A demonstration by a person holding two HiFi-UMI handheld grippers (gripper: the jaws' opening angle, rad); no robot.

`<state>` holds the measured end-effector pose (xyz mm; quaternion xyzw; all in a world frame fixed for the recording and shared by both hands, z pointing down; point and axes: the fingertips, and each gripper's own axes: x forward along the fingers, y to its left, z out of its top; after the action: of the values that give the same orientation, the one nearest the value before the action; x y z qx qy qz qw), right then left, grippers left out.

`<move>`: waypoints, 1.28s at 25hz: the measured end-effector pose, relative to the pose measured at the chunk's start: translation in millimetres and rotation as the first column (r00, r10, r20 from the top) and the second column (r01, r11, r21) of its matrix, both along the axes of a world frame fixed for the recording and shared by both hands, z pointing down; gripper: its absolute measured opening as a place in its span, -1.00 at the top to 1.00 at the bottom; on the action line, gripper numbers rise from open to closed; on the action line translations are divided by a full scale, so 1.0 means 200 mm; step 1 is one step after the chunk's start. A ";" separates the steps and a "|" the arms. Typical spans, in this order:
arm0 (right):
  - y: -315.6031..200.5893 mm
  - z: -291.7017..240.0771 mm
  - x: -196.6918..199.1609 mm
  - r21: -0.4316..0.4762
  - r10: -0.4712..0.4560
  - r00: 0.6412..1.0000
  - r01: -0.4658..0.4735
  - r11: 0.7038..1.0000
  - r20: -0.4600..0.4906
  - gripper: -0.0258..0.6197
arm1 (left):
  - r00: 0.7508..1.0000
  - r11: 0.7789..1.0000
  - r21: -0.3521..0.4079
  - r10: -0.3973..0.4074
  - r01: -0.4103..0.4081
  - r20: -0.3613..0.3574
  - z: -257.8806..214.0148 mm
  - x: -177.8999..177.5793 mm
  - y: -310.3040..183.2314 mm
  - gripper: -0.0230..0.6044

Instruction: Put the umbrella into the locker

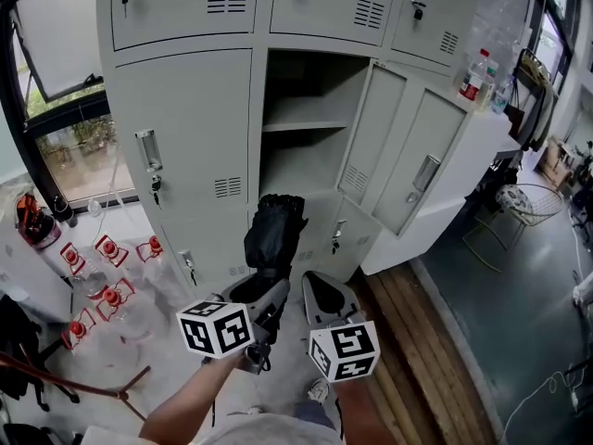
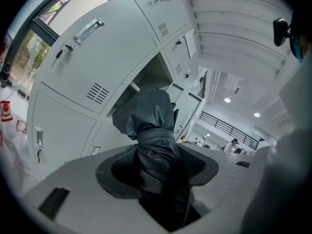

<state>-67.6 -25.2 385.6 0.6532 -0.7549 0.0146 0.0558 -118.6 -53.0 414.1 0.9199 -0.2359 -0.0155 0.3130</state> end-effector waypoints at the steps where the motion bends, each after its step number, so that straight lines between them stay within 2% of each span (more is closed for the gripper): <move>1: -0.02 0.00 0.01 0.005 -0.014 1.000 0.014 1.000 0.002 0.91 | 1.000 1.000 0.003 -0.011 0.011 0.003 0.00 0.01 -0.02 0.17; 7: -0.17 0.00 0.17 0.027 -0.106 0.994 0.106 0.994 0.006 0.91 | 0.995 0.995 0.019 -0.096 0.096 0.017 0.01 0.17 -0.14 0.17; 17: -0.46 -0.02 0.55 0.039 -0.228 0.973 0.227 0.973 0.027 0.91 | 0.975 0.976 0.008 -0.217 0.217 0.041 0.01 0.54 -0.38 0.17; 27: -0.60 -0.04 0.76 0.050 -0.313 0.949 0.311 0.949 0.045 0.91 | 0.947 0.950 0.009 -0.313 0.314 0.077 0.03 0.73 -0.52 0.17; 32: -0.64 -0.03 0.81 0.046 -0.360 0.932 0.358 0.933 0.038 0.91 | 0.930 0.935 0.003 -0.354 0.356 0.097 0.06 0.78 -0.56 0.18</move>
<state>94.6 -153.0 379.9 0.5048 -0.8628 0.0047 0.0274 38.0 -164.8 425.6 0.8594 -0.4130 -0.0260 0.3003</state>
